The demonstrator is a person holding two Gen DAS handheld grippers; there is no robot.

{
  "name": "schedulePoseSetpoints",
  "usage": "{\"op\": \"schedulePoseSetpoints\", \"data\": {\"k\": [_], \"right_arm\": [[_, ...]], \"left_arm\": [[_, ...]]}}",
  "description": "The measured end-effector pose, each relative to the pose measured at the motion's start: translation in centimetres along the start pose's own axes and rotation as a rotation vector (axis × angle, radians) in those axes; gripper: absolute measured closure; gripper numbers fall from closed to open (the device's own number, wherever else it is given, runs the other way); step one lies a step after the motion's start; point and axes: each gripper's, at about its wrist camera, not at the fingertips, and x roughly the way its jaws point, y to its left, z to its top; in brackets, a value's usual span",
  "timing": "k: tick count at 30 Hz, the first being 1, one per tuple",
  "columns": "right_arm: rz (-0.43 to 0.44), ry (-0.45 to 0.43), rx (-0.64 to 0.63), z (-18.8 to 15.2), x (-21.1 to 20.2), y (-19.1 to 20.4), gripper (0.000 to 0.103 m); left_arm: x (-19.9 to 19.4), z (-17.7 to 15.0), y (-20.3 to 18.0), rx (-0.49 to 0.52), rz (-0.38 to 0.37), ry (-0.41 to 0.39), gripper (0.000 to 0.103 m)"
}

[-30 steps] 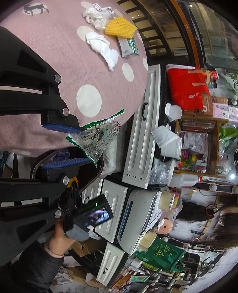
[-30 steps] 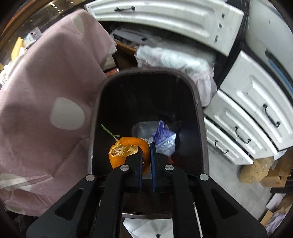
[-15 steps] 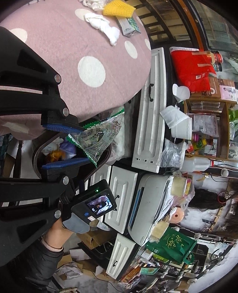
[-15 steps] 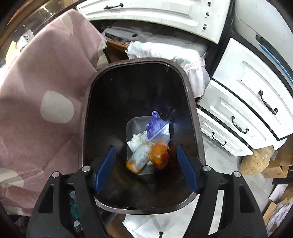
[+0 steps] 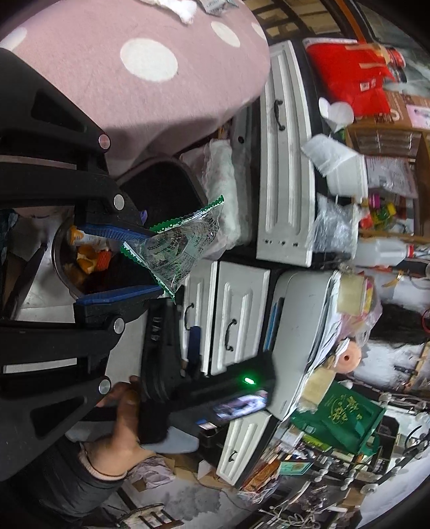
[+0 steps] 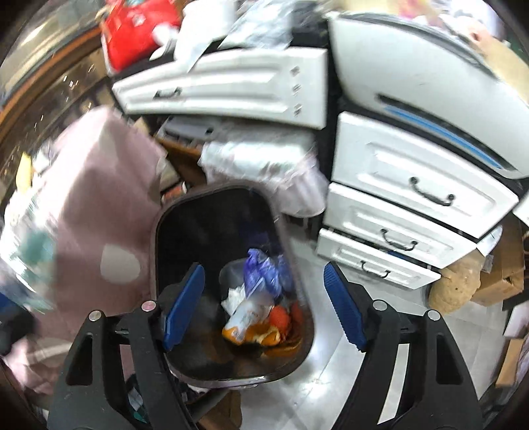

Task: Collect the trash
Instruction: 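Carry the clear wrapper over the black bin and open the left tool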

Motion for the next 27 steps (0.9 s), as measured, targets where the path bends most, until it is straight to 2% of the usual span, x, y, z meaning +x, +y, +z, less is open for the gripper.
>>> {"op": "schedulePoseSetpoints", "data": {"k": [5, 11, 18, 20, 22, 25, 27], "right_arm": [[-0.023, -0.059, 0.072, 0.6, -2.2, -2.3, 0.028], [-0.030, -0.093, 0.115, 0.8, -3.7, -3.9, 0.027], [-0.024, -0.104, 0.120, 0.8, -4.1, -4.0, 0.026], [-0.022, -0.105, 0.120, 0.8, -4.2, -4.1, 0.026], [-0.022, -0.104, 0.122, 0.8, -4.2, -4.1, 0.026], [-0.020, -0.101, 0.127, 0.7, -4.2, -4.1, 0.025], [-0.019, -0.100, 0.131, 0.8, -4.1, -4.2, 0.024]], "left_arm": [[2.7, 0.0, -1.4, 0.031, -0.042, 0.072, 0.077], [5.5, -0.7, -2.8, 0.097, -0.039, 0.159, 0.077], [8.6, -1.4, -3.2, 0.136, -0.031, 0.251, 0.075], [9.2, -1.7, -3.2, 0.150, -0.019, 0.270, 0.069], [9.8, -2.1, -3.2, 0.170, -0.006, 0.290, 0.053], [10.1, -2.5, -3.1, 0.183, 0.018, 0.299, 0.036], [10.1, -2.7, -3.2, 0.186, 0.013, 0.302, 0.032]]}}
